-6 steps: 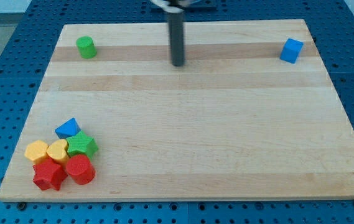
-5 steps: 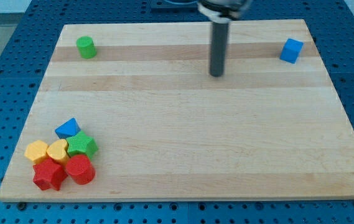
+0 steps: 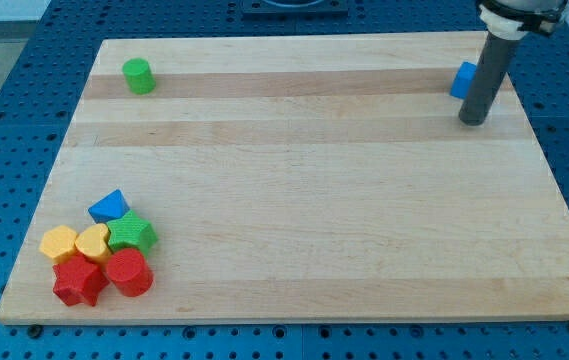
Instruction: Push the blue cube to the top right
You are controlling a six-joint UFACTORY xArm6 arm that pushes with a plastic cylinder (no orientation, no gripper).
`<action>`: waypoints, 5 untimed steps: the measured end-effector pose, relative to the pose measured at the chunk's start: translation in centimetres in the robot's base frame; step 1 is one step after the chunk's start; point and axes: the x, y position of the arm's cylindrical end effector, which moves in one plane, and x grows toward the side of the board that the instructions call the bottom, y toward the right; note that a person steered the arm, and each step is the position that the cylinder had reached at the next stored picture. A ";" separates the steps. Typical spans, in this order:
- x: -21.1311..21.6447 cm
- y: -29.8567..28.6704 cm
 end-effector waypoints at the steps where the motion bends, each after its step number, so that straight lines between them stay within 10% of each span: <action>1: -0.4 0.9; 5: -7.5 0.5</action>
